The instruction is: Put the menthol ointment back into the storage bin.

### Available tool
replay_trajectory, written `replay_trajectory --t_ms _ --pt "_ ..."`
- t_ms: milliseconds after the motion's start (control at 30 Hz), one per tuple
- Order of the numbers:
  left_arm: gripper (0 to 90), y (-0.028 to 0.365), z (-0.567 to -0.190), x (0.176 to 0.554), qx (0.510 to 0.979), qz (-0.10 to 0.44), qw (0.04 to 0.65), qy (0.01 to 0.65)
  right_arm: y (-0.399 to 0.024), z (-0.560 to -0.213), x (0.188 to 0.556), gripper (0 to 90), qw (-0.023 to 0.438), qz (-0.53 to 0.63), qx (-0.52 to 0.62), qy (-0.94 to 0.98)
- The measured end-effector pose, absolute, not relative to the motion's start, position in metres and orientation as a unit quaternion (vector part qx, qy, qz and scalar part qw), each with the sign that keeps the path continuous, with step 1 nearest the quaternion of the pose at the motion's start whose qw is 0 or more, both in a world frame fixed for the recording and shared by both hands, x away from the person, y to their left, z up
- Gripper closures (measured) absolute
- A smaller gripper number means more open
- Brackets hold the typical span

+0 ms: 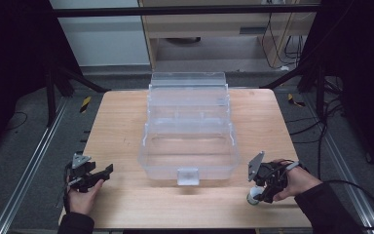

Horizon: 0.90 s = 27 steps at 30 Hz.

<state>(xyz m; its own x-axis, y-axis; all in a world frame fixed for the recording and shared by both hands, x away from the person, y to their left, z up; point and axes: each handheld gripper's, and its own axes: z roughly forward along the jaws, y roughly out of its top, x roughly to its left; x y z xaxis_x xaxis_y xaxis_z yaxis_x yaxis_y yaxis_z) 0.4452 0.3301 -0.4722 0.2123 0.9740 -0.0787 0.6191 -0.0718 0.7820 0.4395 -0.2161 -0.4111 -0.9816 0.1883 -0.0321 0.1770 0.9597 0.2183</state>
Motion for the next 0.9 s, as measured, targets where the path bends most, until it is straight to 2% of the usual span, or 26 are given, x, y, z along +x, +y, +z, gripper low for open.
replay_trajectory --t_ms 333,900 --pt "27.0 0.33 -0.473 0.446 0.691 0.245 0.361 0.577 -0.212 -0.423 0.438 40.6 0.019 0.091 0.088 0.992" --pt "27.1 0.33 -0.472 0.446 0.691 0.246 0.36 0.577 -0.206 -0.431 0.442 49.8 0.003 0.067 0.085 0.994"
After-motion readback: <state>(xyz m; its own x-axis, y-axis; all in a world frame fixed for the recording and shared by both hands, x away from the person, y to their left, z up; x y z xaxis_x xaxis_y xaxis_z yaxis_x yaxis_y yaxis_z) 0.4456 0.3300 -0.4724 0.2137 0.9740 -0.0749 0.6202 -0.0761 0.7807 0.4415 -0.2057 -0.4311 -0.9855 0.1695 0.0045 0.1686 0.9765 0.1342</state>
